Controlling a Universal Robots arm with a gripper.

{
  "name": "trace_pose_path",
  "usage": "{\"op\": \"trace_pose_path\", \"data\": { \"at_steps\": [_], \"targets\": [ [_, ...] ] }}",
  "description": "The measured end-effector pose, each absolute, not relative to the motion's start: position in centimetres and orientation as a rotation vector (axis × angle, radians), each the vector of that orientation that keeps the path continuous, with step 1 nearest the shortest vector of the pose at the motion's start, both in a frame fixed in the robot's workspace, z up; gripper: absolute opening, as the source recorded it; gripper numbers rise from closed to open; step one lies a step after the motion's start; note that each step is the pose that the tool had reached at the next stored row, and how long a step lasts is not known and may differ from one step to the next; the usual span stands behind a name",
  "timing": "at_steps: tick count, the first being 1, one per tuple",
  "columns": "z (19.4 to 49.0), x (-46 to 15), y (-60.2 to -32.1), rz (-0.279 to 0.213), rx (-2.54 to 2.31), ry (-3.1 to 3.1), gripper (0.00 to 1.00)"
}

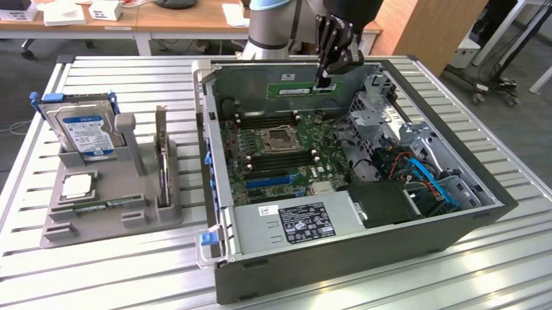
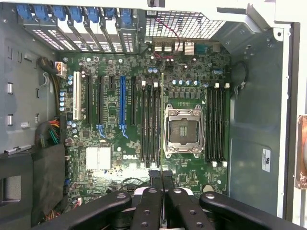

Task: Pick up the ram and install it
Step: 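Insert the ram into the slot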

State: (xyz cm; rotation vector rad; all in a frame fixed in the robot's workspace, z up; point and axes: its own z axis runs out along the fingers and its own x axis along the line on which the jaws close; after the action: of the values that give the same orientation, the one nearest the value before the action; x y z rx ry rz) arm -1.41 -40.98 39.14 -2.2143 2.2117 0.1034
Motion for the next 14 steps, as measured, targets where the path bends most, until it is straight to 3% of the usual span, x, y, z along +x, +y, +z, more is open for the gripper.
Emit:
{"op": "trace_pose_path", "data": {
  "at_steps": [14],
  "targets": [
    [38.99,-1.41,-41.86,0.103,-2.214,2.212,0.11]
  ]
}}
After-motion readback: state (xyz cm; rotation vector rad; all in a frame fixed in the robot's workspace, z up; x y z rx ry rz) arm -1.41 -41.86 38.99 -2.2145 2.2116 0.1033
